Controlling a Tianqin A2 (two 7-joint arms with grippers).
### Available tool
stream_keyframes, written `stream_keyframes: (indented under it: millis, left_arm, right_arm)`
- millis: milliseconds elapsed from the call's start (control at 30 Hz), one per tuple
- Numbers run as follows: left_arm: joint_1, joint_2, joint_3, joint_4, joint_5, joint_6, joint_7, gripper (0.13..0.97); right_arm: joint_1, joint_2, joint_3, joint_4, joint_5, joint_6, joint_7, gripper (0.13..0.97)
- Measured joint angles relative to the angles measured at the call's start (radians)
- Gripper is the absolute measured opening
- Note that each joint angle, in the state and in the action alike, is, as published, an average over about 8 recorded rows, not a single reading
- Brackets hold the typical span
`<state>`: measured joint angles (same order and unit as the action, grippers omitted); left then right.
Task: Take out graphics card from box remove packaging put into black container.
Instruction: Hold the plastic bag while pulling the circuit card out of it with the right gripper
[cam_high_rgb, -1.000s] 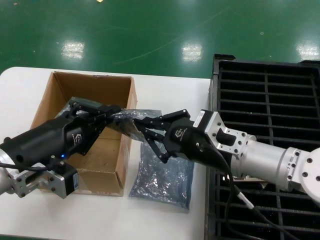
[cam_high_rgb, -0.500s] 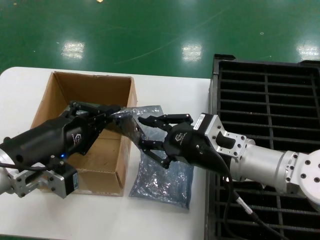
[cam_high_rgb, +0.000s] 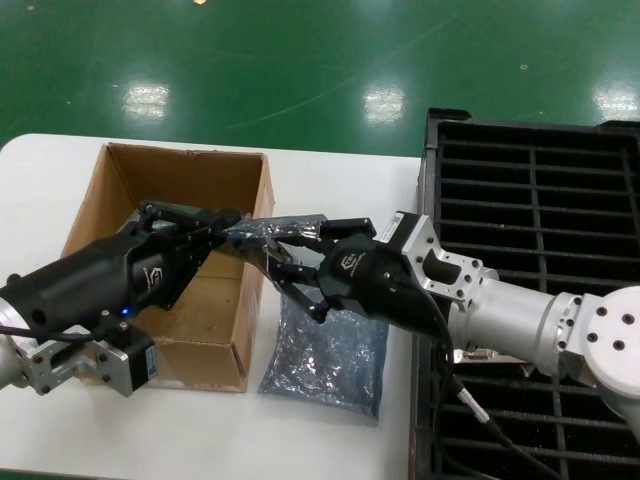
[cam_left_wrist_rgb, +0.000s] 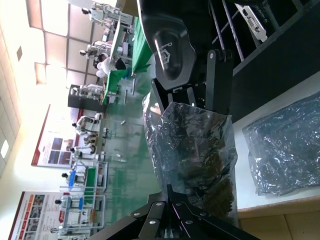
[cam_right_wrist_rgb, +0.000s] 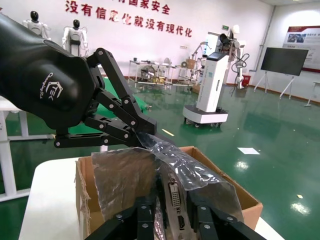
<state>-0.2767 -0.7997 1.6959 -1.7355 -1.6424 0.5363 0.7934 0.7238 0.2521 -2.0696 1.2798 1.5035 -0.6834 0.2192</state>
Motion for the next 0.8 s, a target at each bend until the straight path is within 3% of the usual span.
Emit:
stream_keyframes:
  millis: [233, 800]
  left_arm:
    - [0.0, 0.0, 0.0, 0.0, 0.0, 0.0, 0.0, 0.14]
    - [0.0, 0.0, 0.0, 0.0, 0.0, 0.0, 0.0, 0.14]
  right_arm:
    - [0.002, -0.009, 0.0, -0.013, 0.009, 0.005, -0.006, 0.223]
    - [-0.057, 0.075, 0.016, 0.14, 0.008, 0.002, 0.039, 0.187]
